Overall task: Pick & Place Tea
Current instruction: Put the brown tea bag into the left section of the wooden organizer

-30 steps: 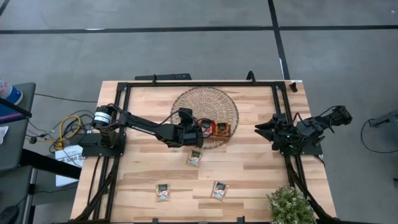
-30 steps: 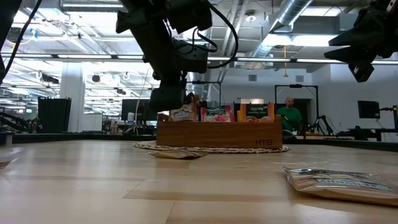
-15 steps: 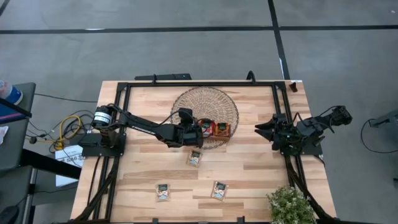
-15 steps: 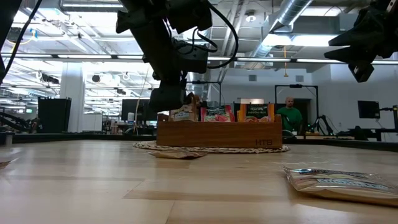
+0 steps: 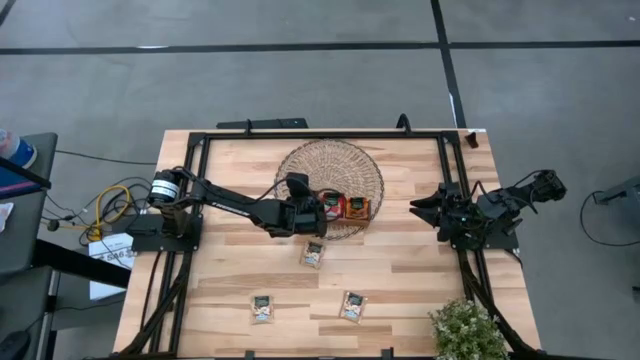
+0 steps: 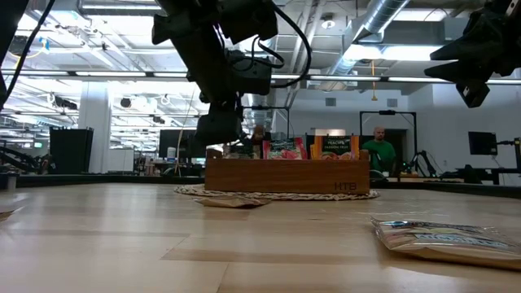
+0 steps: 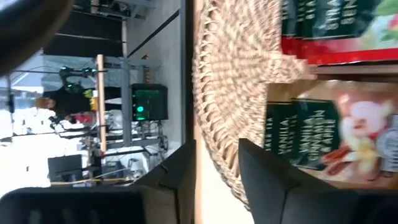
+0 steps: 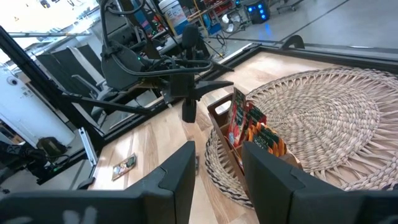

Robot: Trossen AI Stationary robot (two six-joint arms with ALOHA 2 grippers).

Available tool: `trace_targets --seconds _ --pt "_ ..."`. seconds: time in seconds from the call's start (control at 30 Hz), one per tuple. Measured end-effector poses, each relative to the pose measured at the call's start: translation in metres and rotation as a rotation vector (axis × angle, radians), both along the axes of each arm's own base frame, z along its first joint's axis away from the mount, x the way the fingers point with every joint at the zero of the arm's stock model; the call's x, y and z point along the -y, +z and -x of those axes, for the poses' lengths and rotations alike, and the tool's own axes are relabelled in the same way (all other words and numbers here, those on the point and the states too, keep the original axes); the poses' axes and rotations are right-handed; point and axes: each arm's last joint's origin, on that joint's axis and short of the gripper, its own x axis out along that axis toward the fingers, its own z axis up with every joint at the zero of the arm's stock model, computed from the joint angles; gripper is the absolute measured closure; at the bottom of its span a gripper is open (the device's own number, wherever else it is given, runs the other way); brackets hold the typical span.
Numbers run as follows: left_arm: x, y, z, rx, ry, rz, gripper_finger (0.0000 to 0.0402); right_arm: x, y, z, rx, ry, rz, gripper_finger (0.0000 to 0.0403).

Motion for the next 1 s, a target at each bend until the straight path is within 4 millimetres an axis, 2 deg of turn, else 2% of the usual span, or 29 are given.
trace_targets --seconds 0.2,0.33,0.47,0.57,0.87,1.0 --pt "-0.001 0.002 0.001 -0.017 0.031 -0.093 0.0266 0.000 0.000 0.000 0.000 0.000 0.000 0.0280" --pt "-0.003 0.007 0.003 -0.087 0.087 -0.284 0.0266 0.000 0.000 0.000 0.000 0.000 0.001 0.0280" --pt "0.005 0.013 0.006 -0.066 0.174 -0.466 0.0267 0.000 0.000 0.000 0.000 0.000 0.001 0.0280" --pt "0.022 0.020 0.011 -0.042 0.139 -0.481 0.0267 0.000 0.000 0.000 -0.001 0.000 0.001 0.0280" --pt "0.092 0.060 0.038 0.191 -0.087 -0.306 0.0267 0.000 0.000 0.000 -0.001 0.002 0.001 0.0280" --pt "0.123 0.061 0.049 0.272 -0.180 -0.222 0.0267 0.000 0.000 0.000 -0.001 0.003 0.000 0.0280"
